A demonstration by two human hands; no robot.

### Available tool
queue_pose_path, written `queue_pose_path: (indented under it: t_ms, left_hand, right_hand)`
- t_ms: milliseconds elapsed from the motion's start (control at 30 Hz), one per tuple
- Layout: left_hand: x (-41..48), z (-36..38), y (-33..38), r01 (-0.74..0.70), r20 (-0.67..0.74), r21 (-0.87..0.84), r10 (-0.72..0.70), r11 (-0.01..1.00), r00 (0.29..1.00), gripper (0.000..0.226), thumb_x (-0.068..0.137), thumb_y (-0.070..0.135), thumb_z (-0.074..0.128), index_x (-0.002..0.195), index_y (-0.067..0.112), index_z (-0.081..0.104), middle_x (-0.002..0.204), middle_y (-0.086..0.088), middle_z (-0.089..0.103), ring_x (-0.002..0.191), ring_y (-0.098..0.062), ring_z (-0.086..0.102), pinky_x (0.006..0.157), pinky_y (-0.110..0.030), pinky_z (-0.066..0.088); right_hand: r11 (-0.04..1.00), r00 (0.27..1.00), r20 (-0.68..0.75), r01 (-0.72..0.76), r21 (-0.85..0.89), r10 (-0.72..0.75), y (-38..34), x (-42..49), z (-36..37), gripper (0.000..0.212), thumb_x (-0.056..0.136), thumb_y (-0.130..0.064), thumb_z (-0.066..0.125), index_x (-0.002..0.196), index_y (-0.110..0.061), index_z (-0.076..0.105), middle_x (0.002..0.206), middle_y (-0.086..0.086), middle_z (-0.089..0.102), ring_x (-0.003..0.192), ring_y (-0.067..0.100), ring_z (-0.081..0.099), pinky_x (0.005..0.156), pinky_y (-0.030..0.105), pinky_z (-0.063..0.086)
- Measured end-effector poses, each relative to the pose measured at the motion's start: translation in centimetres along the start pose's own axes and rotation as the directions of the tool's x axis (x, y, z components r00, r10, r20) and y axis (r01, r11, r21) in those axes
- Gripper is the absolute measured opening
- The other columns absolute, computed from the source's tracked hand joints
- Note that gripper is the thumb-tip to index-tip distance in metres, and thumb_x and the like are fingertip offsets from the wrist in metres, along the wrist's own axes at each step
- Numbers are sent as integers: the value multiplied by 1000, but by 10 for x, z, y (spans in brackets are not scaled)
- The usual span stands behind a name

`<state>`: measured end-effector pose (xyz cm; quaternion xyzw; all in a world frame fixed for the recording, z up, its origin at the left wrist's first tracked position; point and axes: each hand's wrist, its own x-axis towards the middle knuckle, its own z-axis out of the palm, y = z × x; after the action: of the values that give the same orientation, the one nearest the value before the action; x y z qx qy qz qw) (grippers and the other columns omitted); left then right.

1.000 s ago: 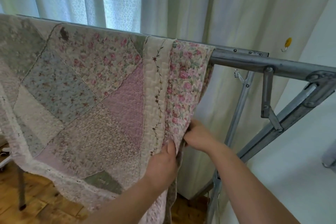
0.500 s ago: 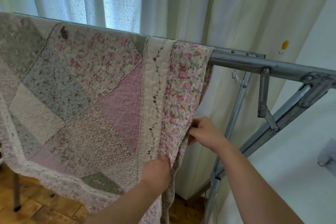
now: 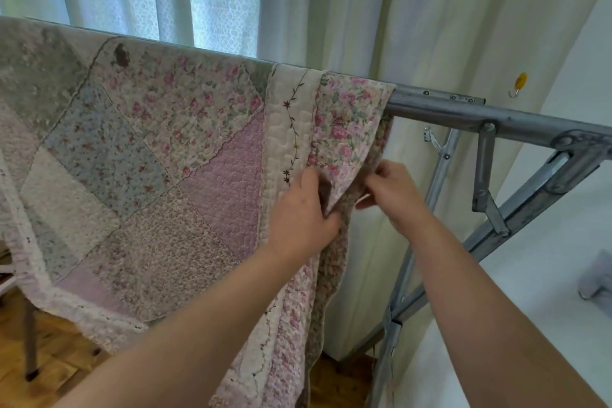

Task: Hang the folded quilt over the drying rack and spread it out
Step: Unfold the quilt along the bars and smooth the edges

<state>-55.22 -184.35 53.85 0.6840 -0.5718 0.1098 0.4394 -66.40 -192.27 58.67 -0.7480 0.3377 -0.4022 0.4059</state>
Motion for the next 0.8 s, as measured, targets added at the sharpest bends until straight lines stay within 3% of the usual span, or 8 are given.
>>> queue_pose_path:
  t_ms: [133,267,400,533,667,733,800]
  left_hand:
    - [9,-6,6,-102,-107,-84,92,991,990,49,82,16,63,127,8,45,108,-12,61,88,-31,60,60,-33,43]
    - [6,0,3,-280,-154,-51,269,959,951,55,78,5,48,133,11,44,95,-16,64,62,-31,59,44,-29,46]
    - [8,4,-4,-358,-214,109,373,927,903,57,77,7,38,133,11,45,76,-9,56,39,-22,39,35,-19,23]
    - [8,14,0,-325,-229,112,343,939,911,57,79,13,36,135,5,47,82,-14,64,42,-26,51,33,-20,31]
    - [-2,24,5,-279,-167,18,278,960,946,63,83,23,30,144,19,14,94,-18,67,51,-30,59,37,-26,38]
    - [-7,30,4,-266,-147,-1,263,964,954,65,84,26,31,145,19,10,85,-14,66,51,-27,57,39,-26,37]
    - [-12,35,2,-264,-147,58,269,963,952,66,83,24,39,144,11,17,90,-14,63,62,-26,59,44,-28,43]
  right_hand:
    - [991,992,-109,81,104,-69,-18,10,-6,17,89,-11,55,79,-1,64,71,15,65,58,20,62,57,37,54]
    - [985,965,-206,171,17,-164,-15,13,-8,38,89,-20,60,81,18,60,68,23,62,51,22,57,48,32,50]
    - [980,953,-229,194,-38,-198,-10,14,-11,41,90,-22,60,75,16,59,58,24,61,46,23,56,47,34,48]
    - [978,971,-155,194,82,-180,-18,6,0,28,89,-12,58,78,14,63,57,16,61,43,15,55,42,22,47]
    - [968,987,-127,127,217,-101,-14,2,1,28,90,-9,53,64,-7,62,44,-5,60,42,9,56,44,22,48]
    - [942,992,-111,95,323,-62,-7,-1,3,34,93,-13,49,63,-14,63,48,-5,61,48,12,57,49,26,48]
    - [910,996,-55,83,405,-66,3,-6,6,39,94,-31,42,70,-21,71,64,-4,67,63,13,60,56,28,48]
